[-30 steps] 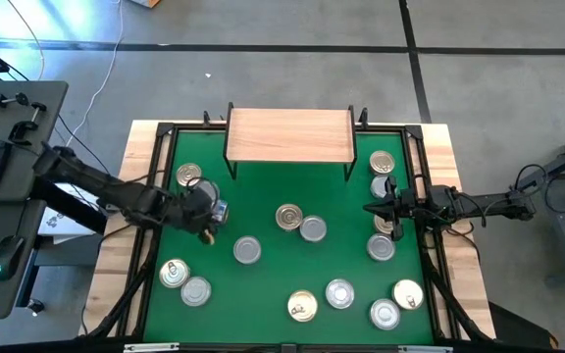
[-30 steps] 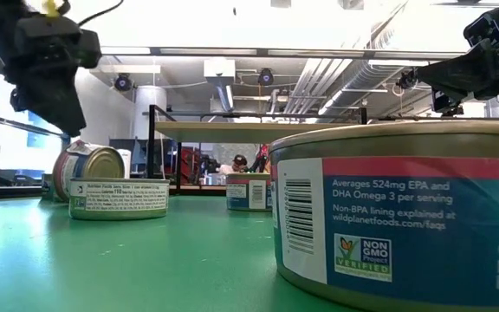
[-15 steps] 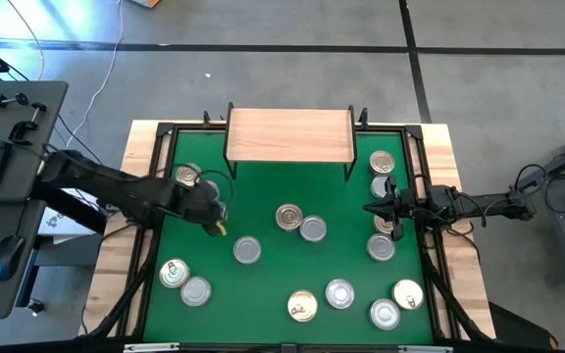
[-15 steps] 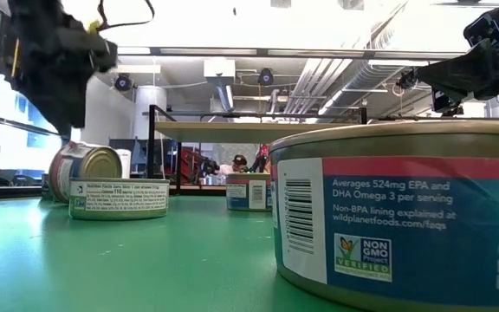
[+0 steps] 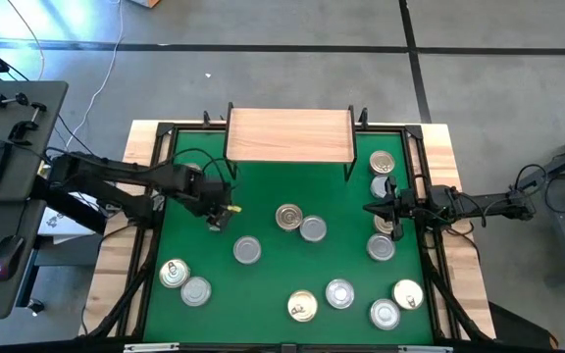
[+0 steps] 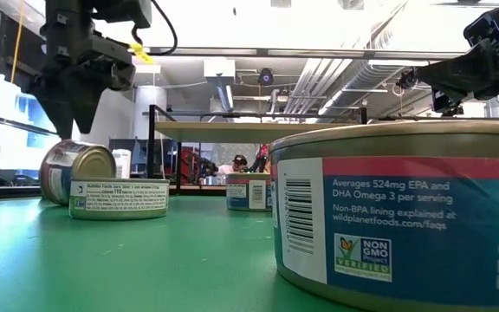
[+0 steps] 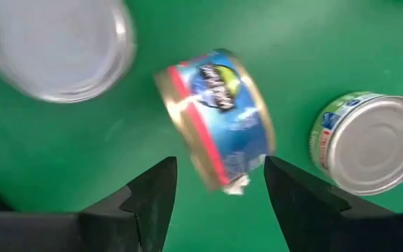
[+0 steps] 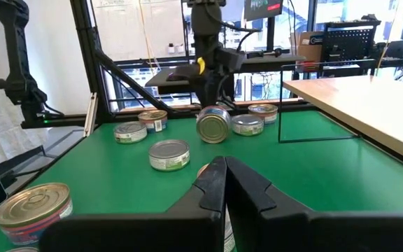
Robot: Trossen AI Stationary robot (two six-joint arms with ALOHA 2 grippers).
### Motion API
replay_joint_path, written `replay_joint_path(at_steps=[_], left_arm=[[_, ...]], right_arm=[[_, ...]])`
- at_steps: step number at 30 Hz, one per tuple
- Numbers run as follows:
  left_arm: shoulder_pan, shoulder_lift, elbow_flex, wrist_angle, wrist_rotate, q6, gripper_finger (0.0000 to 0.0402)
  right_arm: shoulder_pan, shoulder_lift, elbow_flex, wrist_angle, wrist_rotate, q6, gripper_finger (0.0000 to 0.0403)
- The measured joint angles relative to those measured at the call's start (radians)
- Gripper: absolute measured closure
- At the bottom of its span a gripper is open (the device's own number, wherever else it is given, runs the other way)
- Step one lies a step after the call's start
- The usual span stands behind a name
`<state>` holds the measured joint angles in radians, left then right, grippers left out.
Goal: Stack canned seafood by type on shelf
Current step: Put the blue tuna can on the shelf
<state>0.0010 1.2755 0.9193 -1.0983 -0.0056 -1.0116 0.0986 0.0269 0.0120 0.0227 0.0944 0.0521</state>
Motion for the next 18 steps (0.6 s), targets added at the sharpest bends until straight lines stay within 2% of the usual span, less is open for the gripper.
replay_joint_path(at_steps=[4,9,14,18], left_arm=[[0.008,-0.001,0.037,-0.047,-0.046,-0.025,0.0190],[-0.005,0.000,0.027,0.058,-0.070,-0.088,0.0190],[0.042,0.000,0.027,0.061,0.010,-0.087,0.0181],[0.052,0.000,0.027,0.054,0.024,-0.087,0.0154]], right_arm=[[0.000,0.000,0.000,0.000,0.000,0.000,0.0403],[0.000,0.000,0.000,0.000,0.000,0.000,0.0403],[0.000,0.000,0.000,0.000,0.000,0.039,0.0403],[0.000,0.000,0.000,0.000,0.000,0.106,0.0403]])
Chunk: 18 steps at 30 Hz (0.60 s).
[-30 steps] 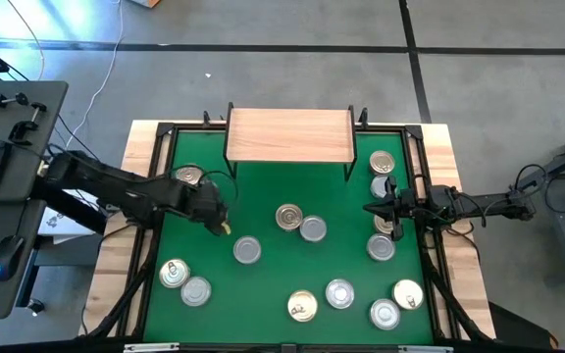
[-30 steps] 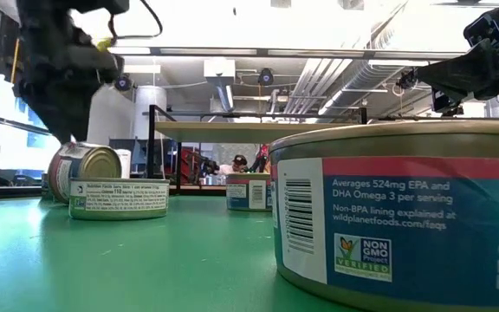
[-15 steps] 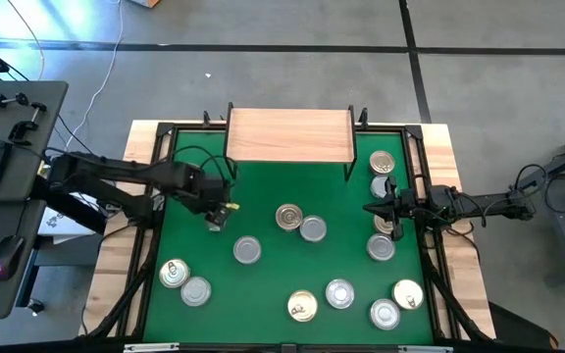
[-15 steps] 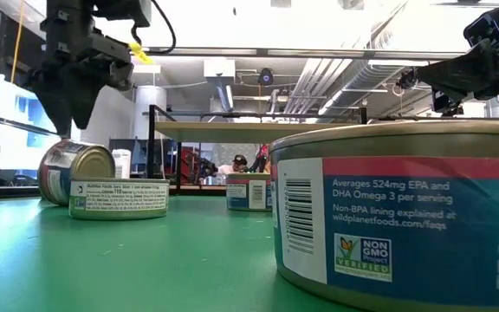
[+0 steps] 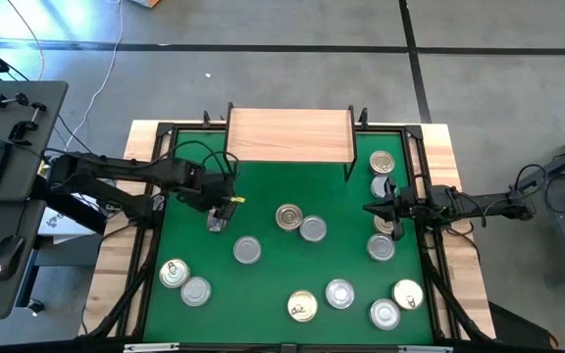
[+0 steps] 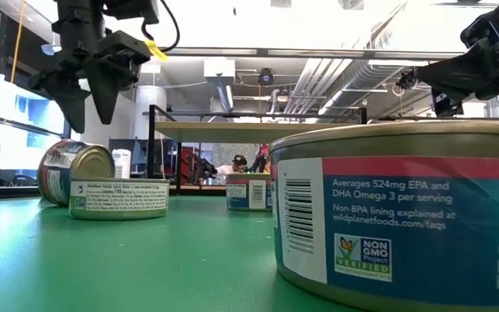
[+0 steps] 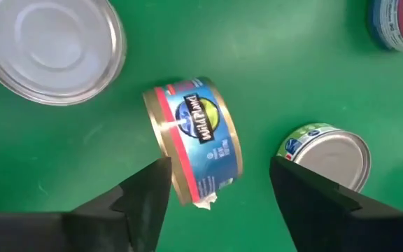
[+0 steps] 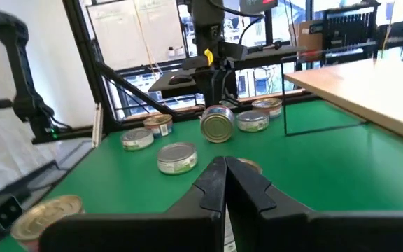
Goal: Stack canned seafood by type on shelf
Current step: Put the blue tuna can on the shelf
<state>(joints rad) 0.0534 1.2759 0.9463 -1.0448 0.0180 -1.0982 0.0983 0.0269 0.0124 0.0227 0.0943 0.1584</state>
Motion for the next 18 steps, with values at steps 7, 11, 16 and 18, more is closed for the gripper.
replay_joint_path(at_steps=[7,11,16,18], left_arm=[[0.034,0.026,0.000,-0.013,-0.021,-0.023,0.0095],[0.039,0.079,0.000,-0.008,-0.053,-0.049,0.0091],[0.038,0.161,0.000,0.000,-0.014,-0.015,0.0091],[0.038,0.184,0.000,0.003,-0.003,0.001,0.0091]], right_arm=[[0.000,0.000,0.000,0.000,0.000,0.086,0.0403],[0.000,0.000,0.000,0.000,0.000,0.106,0.0403],[0.000,0.000,0.000,0.000,0.000,0.107,0.0403],[0.000,0.000,0.000,0.000,0.000,0.107,0.0403]])
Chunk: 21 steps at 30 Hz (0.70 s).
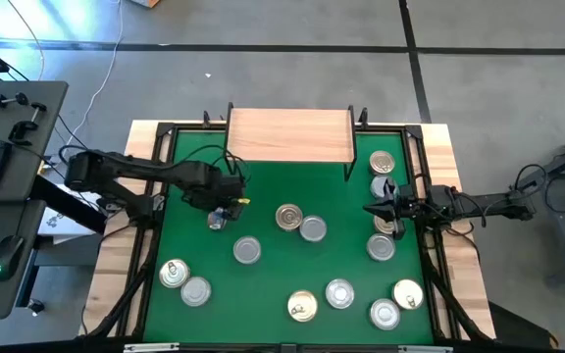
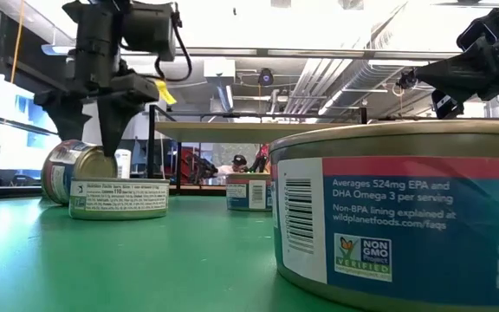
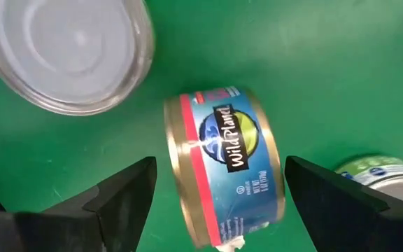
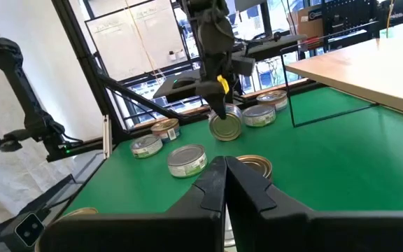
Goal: Stack canned seafood by type on shelf
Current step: Put the blue tuna can on the shelf
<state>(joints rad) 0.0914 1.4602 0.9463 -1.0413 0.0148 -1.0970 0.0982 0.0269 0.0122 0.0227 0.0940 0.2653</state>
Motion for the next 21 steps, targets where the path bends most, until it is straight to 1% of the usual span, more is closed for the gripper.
replay_joint_path(at_steps=[3,6,9,14,18,21], left_arm=[[0.000,0.027,0.000,0.000,0.009,0.024,0.0093],[0.000,0.044,0.000,0.004,0.020,0.036,0.0110],[0.000,0.050,0.000,0.018,0.028,0.053,0.0147],[-0.023,0.049,0.015,0.008,0.025,0.076,0.0235],[-0.089,0.049,0.068,-0.023,0.032,0.110,0.0234],[-0.160,0.049,0.144,-0.052,0.032,0.152,0.0234]], right_arm=[[0.000,0.000,0.000,0.000,0.000,0.000,0.0403],[0.000,0.000,0.000,0.000,0.000,0.000,0.0403],[0.000,0.000,0.000,0.000,0.000,0.000,0.0403],[0.000,0.000,0.000,0.000,0.000,0.000,0.0403],[0.000,0.000,0.000,0.000,0.000,0.000,0.0403],[0.000,0.000,0.000,0.000,0.000,0.000,0.0403]])
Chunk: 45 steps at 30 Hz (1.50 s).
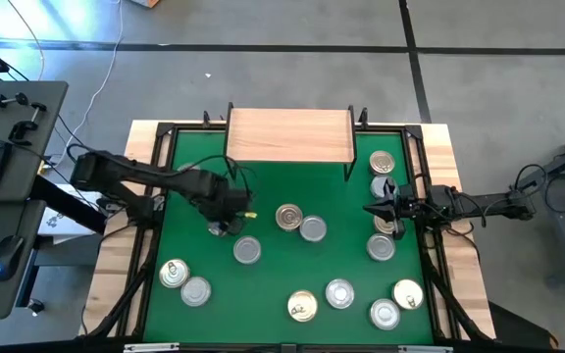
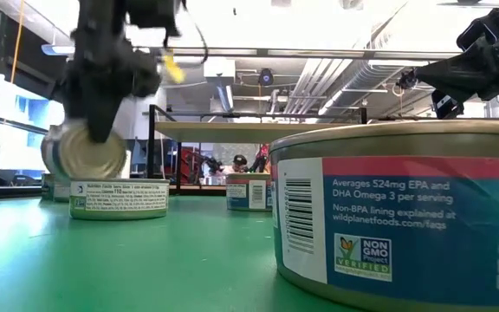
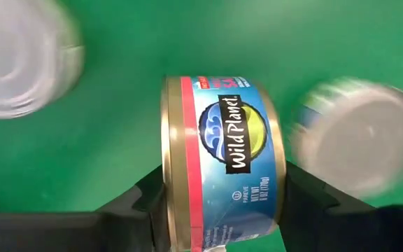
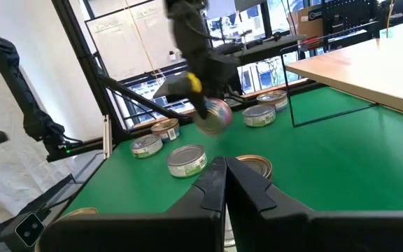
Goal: Stack canned seafood by type on shelf
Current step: Put the blue tuna can on the shelf
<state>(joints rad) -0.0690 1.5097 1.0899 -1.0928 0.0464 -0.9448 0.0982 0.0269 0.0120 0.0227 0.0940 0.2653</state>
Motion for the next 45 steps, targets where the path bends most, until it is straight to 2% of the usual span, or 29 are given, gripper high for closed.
replay_joint_path(at_steps=[3,6,8,13,16,18,24,28,32,39,41,45], left_arm=[[-0.083,0.000,0.094,-0.008,-0.037,0.070,0.0234],[-0.158,0.005,0.205,-0.006,-0.146,0.195,0.0234],[-0.194,0.019,0.284,-0.012,-0.276,0.289,0.0234],[-0.196,0.078,0.462,-0.016,-0.729,0.634,0.0234],[-0.128,0.119,0.525,-0.015,-0.905,0.850,0.0234],[-0.056,0.144,0.540,-0.013,-0.962,0.956,0.0234],[0.178,0.217,0.521,-0.015,-0.975,1.078,0.0234],[0.285,0.274,0.512,-0.010,-0.976,1.151,0.0234],[0.332,0.318,0.512,-0.007,-0.974,1.197,0.0234],[0.338,0.344,0.512,-0.008,-0.977,1.212,0.0234],[0.336,0.343,0.513,-0.009,-0.970,1.215,0.0215],[0.334,0.341,0.513,-0.015,-0.898,1.218,0.0137]], right_arm=[[0.000,0.000,0.000,0.000,0.000,0.000,0.0403],[0.000,0.000,0.000,0.000,0.000,0.000,0.0403],[0.000,0.000,0.000,0.000,0.000,0.000,0.0403],[0.000,0.000,0.000,0.000,0.000,0.000,0.0403],[0.000,0.000,0.000,0.000,0.000,0.007,0.0403],[0.000,0.000,0.000,0.000,0.000,0.026,0.0403],[0.000,0.000,0.000,0.000,0.000,0.053,0.0403],[0.000,0.000,0.000,0.000,0.000,0.087,0.0403],[0.000,0.000,0.000,0.000,0.000,0.097,0.0403],[0.000,0.000,0.000,0.000,0.000,0.096,0.0403],[0.000,0.000,0.000,0.000,0.000,0.097,0.0403],[0.000,0.000,0.000,0.000,0.000,0.096,0.0403]])
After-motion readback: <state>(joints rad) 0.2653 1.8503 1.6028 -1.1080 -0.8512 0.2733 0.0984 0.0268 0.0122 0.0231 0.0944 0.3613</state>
